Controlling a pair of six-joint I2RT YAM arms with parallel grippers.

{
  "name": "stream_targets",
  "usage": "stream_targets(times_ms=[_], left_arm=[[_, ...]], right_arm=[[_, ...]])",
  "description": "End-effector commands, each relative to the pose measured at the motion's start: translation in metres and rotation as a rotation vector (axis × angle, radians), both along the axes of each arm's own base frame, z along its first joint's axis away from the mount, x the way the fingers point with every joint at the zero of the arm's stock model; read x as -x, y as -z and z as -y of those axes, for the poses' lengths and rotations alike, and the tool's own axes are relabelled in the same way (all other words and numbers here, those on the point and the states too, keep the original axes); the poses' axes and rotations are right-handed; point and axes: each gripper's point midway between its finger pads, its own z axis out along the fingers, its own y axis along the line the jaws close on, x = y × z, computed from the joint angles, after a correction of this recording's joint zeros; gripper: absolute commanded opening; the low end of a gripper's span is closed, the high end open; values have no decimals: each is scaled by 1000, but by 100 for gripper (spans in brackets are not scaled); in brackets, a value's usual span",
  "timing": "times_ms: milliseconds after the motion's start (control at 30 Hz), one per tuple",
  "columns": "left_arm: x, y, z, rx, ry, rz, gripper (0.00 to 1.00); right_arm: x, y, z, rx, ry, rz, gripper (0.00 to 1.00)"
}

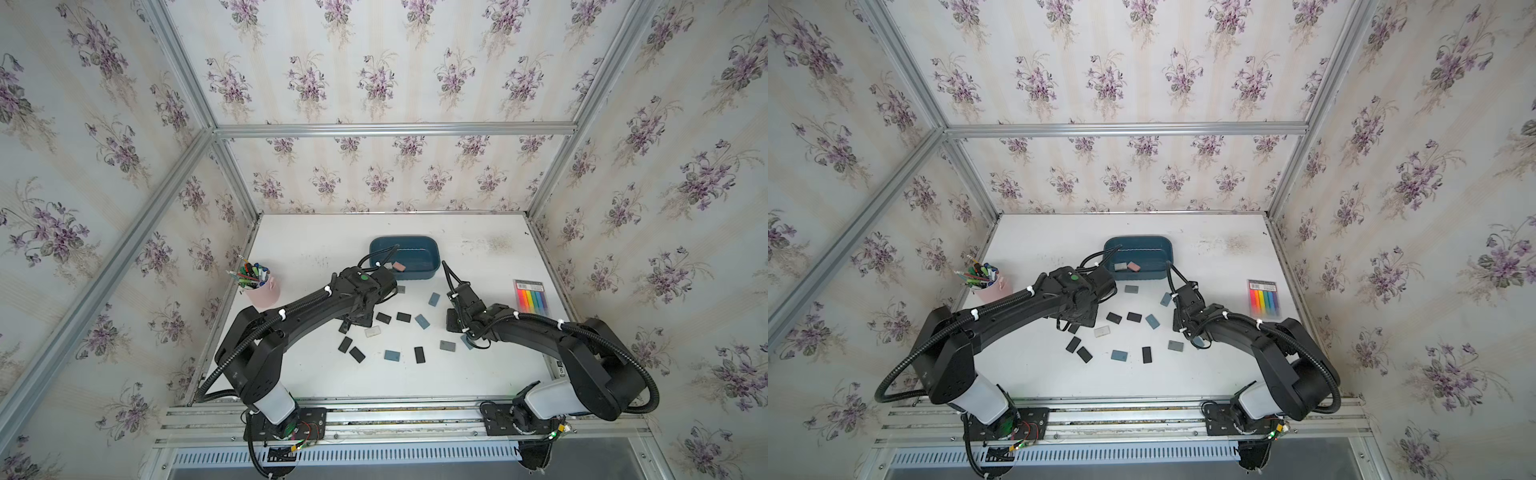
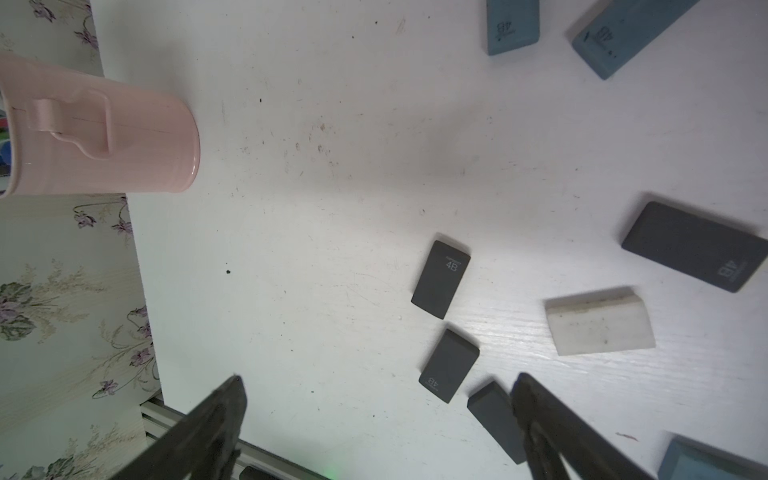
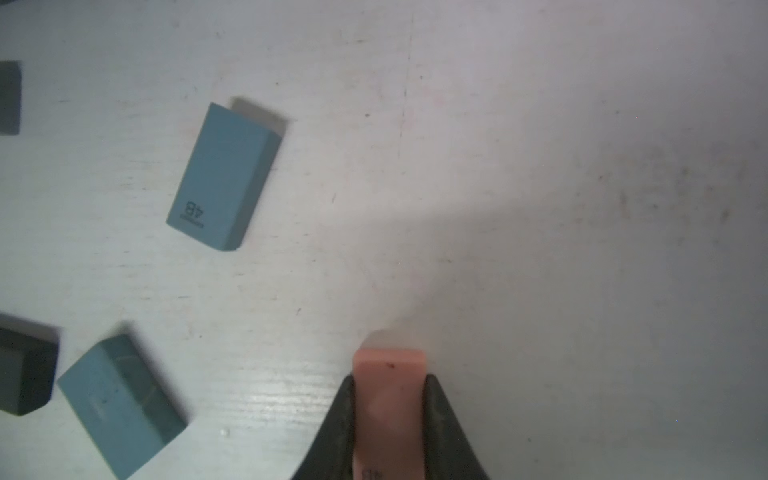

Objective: Put the eraser in the storage box
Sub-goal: Pick up the eraser from the center of the board.

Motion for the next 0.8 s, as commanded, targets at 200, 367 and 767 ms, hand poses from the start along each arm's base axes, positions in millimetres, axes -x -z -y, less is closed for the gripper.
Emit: stream_targets(times_ms=[200, 367, 767], left_arm=[[1, -4, -5, -14, -5, 22, 99], [2, -4, -8, -18, -10, 24, 99], [3, -9, -12, -7, -26, 64, 99]], right_arm=[[27, -2, 2, 10, -8, -149, 23], [14, -17, -2, 16, -15, -111, 23], [-47, -94, -29, 0, -61, 58, 23]])
